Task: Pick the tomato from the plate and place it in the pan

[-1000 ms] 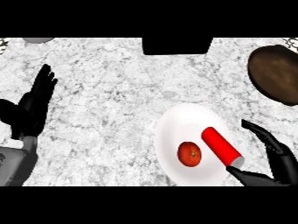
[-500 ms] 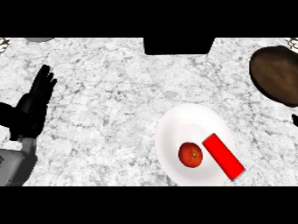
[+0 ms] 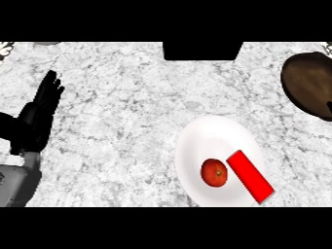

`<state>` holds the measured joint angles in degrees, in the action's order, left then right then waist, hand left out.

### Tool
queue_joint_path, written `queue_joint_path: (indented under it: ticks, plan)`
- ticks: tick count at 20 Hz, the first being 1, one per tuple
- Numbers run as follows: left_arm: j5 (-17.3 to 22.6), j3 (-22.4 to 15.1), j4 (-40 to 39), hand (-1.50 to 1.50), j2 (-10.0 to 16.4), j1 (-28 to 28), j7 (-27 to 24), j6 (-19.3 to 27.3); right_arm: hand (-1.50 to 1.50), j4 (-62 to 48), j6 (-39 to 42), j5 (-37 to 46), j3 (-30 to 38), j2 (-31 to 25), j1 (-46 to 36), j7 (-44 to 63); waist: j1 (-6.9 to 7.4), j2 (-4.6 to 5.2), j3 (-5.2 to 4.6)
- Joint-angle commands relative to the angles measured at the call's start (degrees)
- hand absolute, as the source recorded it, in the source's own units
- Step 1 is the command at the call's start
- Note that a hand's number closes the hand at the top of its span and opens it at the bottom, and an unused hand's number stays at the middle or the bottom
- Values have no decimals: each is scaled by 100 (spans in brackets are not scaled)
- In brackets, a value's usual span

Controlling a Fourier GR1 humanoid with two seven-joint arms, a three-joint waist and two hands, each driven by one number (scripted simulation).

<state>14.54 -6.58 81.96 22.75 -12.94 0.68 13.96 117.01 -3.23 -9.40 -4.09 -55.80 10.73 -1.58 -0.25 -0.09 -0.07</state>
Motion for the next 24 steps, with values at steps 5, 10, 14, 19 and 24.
queue_joint_path:
  ticks: [5, 10, 14, 19, 24]
  plan:
    - [-189, 80, 109, 0, -158, -205, 328, -20, -150, 679, 359, 260, -808, 645, -819, 1175, 56, 11, 6]
    - [-454, 65, 203, 0, -390, 160, 61, -50, -150, 806, 608, 582, -1058, 1147, -1442, 2031, 52, 7, 5]
    - [-243, 367, 520, 0, -181, -116, 660, -195, -150, 801, 624, 1208, -1274, 1332, -673, 1938, 12, -3, 9]
    - [-557, 317, 660, 0, -371, 266, 583, -176, -150, 244, 943, 1484, -1283, 1855, -1224, 2427, 49, 3, 8]
    - [-551, 633, 41, 0, -404, 98, 45, -608, -150, 157, 1284, 1778, -1133, 2087, -1122, 2642, 14, 7, 6]
